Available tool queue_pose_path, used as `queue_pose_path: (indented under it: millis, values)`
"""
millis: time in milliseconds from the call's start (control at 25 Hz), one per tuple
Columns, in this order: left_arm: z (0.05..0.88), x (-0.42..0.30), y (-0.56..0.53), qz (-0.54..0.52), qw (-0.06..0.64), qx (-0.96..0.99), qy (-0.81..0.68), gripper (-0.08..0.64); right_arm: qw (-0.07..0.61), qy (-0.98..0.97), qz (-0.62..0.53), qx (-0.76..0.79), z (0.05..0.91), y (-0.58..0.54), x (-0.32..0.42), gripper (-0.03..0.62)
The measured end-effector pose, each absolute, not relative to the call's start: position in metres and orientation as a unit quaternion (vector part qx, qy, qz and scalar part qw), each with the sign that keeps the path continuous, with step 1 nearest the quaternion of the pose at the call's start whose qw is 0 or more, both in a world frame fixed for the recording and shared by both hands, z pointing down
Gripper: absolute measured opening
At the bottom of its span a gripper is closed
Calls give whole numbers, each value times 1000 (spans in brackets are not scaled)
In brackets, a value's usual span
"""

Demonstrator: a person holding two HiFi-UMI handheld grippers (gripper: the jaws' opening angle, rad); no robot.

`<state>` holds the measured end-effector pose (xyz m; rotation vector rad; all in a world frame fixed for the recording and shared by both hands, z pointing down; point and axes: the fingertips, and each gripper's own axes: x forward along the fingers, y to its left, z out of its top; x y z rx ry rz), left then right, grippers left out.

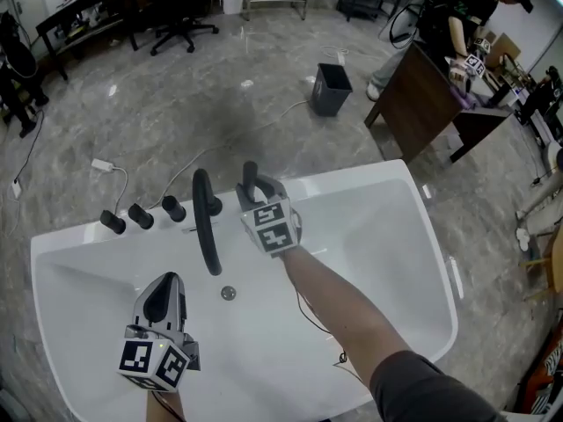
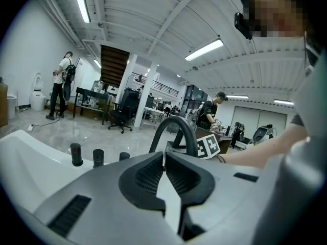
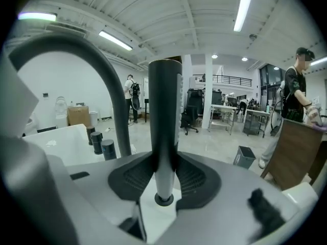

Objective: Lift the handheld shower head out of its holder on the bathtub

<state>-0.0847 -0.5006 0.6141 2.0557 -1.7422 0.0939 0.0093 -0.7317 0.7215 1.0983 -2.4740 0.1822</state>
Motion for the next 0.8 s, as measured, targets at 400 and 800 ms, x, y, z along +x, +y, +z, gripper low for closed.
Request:
queue_pose_path:
  millis: [400, 800]
  values:
    - [537, -79, -460, 18, 192, 750, -632, 26, 148, -901, 17, 408, 577, -691, 35, 141]
    - [473, -80, -380, -20, 204, 771, -603, 26, 107, -899, -16, 424, 447, -585, 48, 141]
